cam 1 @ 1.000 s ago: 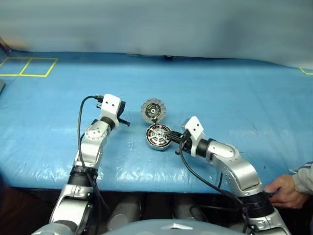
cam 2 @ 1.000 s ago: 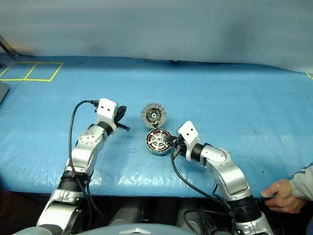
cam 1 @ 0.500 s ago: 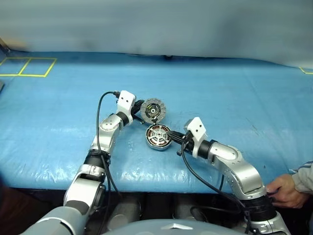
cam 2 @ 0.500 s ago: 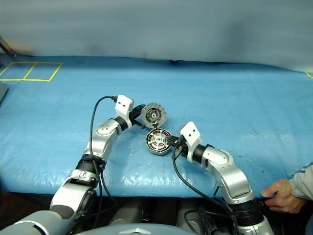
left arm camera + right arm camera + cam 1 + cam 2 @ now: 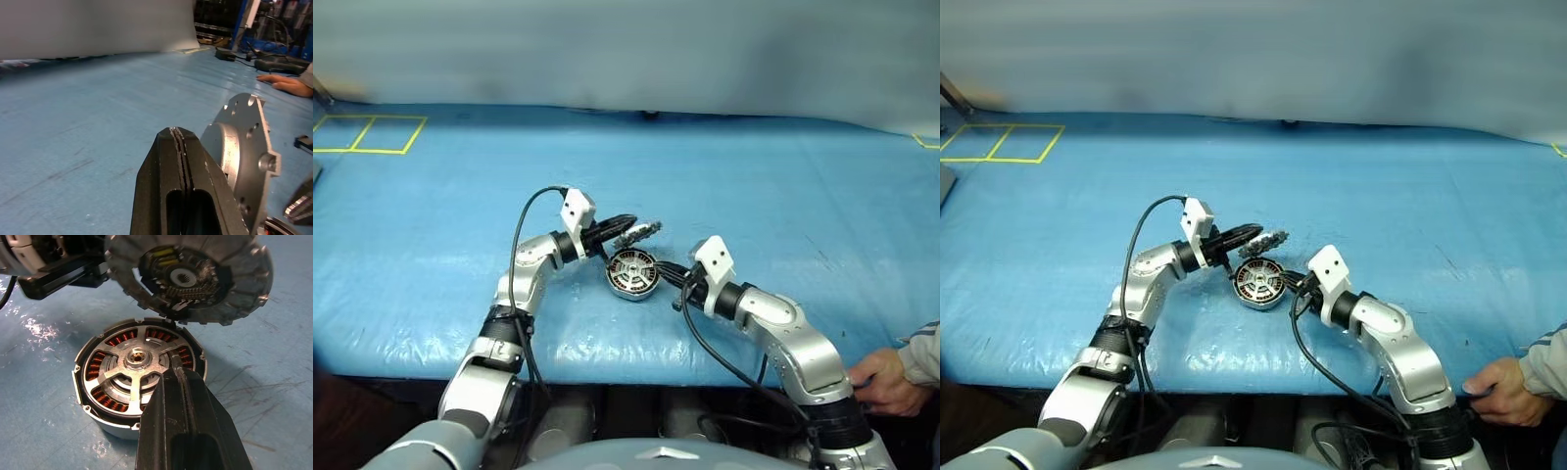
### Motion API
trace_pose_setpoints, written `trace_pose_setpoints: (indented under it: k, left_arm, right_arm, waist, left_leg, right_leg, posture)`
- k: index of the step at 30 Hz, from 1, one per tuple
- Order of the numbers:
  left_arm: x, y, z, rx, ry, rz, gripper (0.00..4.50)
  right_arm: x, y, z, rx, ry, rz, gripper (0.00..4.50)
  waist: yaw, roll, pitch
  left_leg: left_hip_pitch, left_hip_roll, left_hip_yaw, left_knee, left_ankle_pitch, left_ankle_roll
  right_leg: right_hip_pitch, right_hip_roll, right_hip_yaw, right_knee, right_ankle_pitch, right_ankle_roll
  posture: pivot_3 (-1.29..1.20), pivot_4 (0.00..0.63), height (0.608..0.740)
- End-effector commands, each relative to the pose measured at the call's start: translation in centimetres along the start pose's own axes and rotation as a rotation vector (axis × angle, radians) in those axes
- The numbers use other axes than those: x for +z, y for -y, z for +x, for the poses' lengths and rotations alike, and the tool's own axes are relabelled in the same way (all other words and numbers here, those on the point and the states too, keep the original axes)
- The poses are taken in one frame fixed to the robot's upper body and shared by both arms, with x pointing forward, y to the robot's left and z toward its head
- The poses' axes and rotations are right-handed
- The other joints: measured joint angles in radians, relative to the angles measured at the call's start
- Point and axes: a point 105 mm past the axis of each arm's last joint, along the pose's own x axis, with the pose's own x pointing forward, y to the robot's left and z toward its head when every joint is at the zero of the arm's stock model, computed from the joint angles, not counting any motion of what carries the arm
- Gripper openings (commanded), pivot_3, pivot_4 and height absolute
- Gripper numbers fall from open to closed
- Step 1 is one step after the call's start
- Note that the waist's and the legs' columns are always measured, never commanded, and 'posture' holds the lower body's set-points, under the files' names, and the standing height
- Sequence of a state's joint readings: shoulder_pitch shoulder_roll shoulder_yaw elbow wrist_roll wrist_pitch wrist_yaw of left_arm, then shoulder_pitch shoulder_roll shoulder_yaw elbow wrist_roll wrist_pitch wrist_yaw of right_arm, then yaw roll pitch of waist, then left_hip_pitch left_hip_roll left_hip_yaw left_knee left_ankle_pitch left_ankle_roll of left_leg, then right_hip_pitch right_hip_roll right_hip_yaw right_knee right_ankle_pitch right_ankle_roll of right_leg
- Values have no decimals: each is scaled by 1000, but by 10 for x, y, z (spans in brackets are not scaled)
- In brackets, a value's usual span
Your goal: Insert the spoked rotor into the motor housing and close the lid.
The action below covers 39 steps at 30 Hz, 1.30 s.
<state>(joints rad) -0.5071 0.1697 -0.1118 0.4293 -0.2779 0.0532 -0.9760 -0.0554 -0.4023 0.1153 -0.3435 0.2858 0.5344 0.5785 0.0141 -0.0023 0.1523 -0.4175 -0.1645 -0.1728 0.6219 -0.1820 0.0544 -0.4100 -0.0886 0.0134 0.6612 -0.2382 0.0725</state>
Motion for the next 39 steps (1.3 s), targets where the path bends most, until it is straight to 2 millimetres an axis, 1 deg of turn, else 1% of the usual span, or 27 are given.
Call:
trace_pose_setpoints:
  k: [1,6,11,17,20,22,24,26,27,30,33,35,37,39]
  left_arm:
    - [-2,14,1,-82,-47,26,20]
    - [-15,21,-3,-108,-120,35,20]
    - [-23,24,-8,-114,-154,39,20]
    - [-32,28,-16,-111,-190,37,20]
    - [-31,27,-18,-91,-178,40,20]
    - [-27,25,-20,-74,-154,50,20]
    - [-8,18,-24,-6,-58,98,20]
    - [15,16,-30,46,44,128,20]
    - [20,17,-31,54,66,135,20]
    - [28,23,-46,73,77,191,20]
    - [27,29,-61,104,67,211,20]
    - [24,35,-71,127,51,217,0]
    - [20,42,-77,137,36,220,0]
    - [9,46,-83,151,-11,242,0]
  right_arm:
    - [13,8,-8,-47,41,-29,0]
    - [14,22,-14,-126,40,-37,0]
    - [13,27,-14,-158,40,-35,0]
    - [14,23,-11,-146,48,-30,0]
    - [15,20,-9,-131,55,-30,0]
    - [16,19,-8,-124,60,-29,0]
    - [20,16,-6,-110,88,-34,0]
    - [23,14,-5,-98,106,-39,0]
    - [23,14,-4,-93,109,-39,0]
    - [24,6,1,-43,120,-34,0]
    - [26,2,4,-24,130,-34,0]
    - [26,-2,7,2,127,-41,379]
    - [25,-6,11,23,112,-64,907]
    - [27,-10,15,40,119,-73,1553]
  waist:
    - [0,0,0]
    - [-1,0,0]
    - [-1,0,0]
    - [-1,0,0]
    - [0,0,0]
    - [-1,1,0]
    - [-2,1,0]
    - [-2,1,0]
    - [-2,1,0]
    - [-2,1,0]
    - [-4,1,-1]
    - [-3,1,0]
    - [-2,1,0]
    - [0,1,0]
  left_leg:
    - [0,0,0,0,0,0]
    - [0,0,0,0,0,0]
    - [0,0,0,0,0,0]
    - [1,0,0,0,0,0]
    - [1,0,0,0,0,0]
    - [1,0,0,0,0,0]
    - [1,0,0,0,0,0]
    - [1,1,0,-1,0,0]
    - [0,1,0,-1,0,0]
    - [0,1,0,-1,0,0]
    - [1,1,0,-2,0,0]
    - [1,1,0,-2,0,0]
    - [1,1,0,-2,0,0]
    - [1,1,0,-2,0,0]
  right_leg:
    - [0,0,0,0,0,0]
    - [0,0,1,1,0,0]
    - [0,0,1,1,0,0]
    - [0,0,2,1,0,0]
    - [0,0,2,1,0,0]
    - [0,0,2,1,0,0]
    - [0,0,2,1,0,0]
    - [-1,0,2,1,0,0]
    - [-1,0,2,1,0,0]
    - [-1,0,2,1,0,-1]
    - [0,0,3,0,0,-1]
    - [-1,0,3,0,-1,-1]
    - [-1,0,3,0,-1,-1]
    - [0,0,3,0,-1,-1]
  posture:
    - [0,150,740]
    - [0,150,740]
    - [0,150,740]
    - [0,150,740]
    - [0,150,740]
    - [0,150,740]
    - [0,150,740]
    - [0,150,740]
    - [0,150,740]
    - [0,150,740]
    - [0,150,740]
    - [0,150,740]
    - [0,150,740]
    - [0,150,740]
